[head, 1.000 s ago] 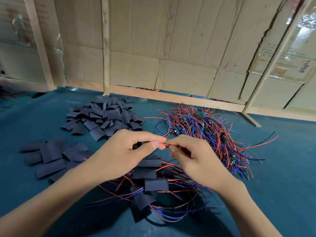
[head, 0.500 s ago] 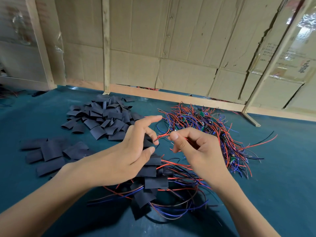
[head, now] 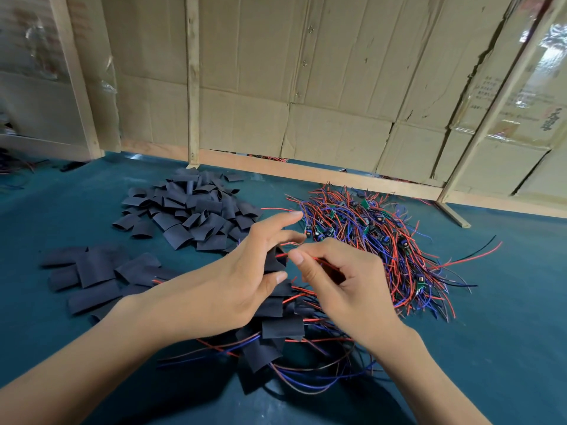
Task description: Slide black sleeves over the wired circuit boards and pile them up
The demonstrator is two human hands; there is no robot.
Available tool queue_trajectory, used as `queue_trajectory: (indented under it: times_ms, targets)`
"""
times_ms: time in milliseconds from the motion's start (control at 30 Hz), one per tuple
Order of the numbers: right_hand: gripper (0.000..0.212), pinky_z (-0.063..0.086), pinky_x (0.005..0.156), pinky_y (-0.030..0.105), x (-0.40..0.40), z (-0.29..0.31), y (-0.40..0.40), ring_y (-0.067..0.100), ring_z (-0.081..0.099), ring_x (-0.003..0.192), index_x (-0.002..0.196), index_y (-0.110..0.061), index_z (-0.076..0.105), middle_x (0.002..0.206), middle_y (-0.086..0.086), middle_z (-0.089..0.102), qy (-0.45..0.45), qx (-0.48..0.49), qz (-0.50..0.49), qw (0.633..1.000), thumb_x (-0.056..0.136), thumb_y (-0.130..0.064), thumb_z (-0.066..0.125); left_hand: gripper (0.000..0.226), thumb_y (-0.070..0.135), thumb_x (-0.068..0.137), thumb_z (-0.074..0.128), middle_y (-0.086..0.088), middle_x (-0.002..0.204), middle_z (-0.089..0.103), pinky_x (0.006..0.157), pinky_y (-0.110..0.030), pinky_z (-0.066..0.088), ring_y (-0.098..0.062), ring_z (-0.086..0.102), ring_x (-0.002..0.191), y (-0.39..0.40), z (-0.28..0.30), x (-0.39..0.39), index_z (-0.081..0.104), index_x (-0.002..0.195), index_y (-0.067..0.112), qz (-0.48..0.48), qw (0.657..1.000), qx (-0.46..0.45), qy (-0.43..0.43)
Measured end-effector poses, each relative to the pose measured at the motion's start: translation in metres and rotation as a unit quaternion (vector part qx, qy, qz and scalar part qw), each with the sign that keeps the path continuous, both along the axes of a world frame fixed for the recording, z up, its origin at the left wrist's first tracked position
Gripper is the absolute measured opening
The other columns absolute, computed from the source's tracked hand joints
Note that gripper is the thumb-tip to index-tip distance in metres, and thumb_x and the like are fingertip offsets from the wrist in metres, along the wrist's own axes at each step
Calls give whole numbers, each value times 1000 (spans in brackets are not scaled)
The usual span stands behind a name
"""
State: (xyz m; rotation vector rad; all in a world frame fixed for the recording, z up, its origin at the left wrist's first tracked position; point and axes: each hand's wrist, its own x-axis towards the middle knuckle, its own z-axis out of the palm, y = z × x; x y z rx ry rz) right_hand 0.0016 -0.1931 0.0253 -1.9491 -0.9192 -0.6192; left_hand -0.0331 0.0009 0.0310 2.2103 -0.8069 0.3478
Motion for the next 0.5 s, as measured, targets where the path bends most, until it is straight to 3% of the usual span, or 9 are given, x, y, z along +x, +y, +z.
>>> queue_trajectory:
  times_ms: [100, 200, 300, 367, 433, 500]
  targets:
    - [18, 33, 67, 9, -2, -1, 3, -5, 47, 68, 85, -12, 68, 74, -28, 42, -59, -46, -14, 997, 100, -14, 58, 82, -9, 93, 53, -2, 153, 35, 108, -11, 31, 1, 32, 142, -3, 0, 0, 9, 146, 35, -5, 1000, -17, 1]
    - [23, 42, 65, 24, -1, 3, -3, 9, 51, 70, 105, -8, 70, 73, -10, 50, -50, -65, -14, 997, 104, -16, 48, 96, -12, 91, 50, 2, 155, 35, 107, -4, 24, 0, 26, 144, -4, -1, 0, 1, 150, 45, -6, 999, -34, 3]
    - [30, 44, 69, 25, -3, 7, -6, 11, 53, 73, 121, -9, 68, 77, -8, 52, -30, -72, -3, 997, 105, -20, 45, 99, -11, 94, 48, 13, 156, 34, 109, -6, 21, -8, 24, 148, -2, -2, 1, -8, 153, 45, -26, 999, -43, -8]
    - [36, 41, 69, 19, -5, 8, -5, 6, 53, 71, 129, -10, 63, 76, -17, 52, -14, -80, -7, 997, 105, -28, 44, 98, -7, 94, 54, 15, 154, 36, 112, -15, 28, -13, 31, 145, -2, -3, 3, -5, 154, 43, -31, 997, -74, -13]
    - [42, 35, 66, 10, -5, 6, -3, 0, 52, 66, 140, -13, 52, 69, -22, 48, 9, -86, -6, 996, 104, -33, 42, 102, -2, 89, 64, 13, 147, 43, 106, -29, 42, -17, 51, 127, -5, -2, 4, 4, 151, 50, -14, 990, -142, -16]
    - [45, 33, 60, 9, -6, 6, -3, 3, 51, 60, 148, -20, 40, 66, -19, 49, 31, -81, 11, 996, 105, -33, 42, 101, 4, 79, 75, 10, 129, 56, 89, -24, 50, -16, 64, 101, -8, 0, 5, 19, 145, 55, 10, 968, -251, -9]
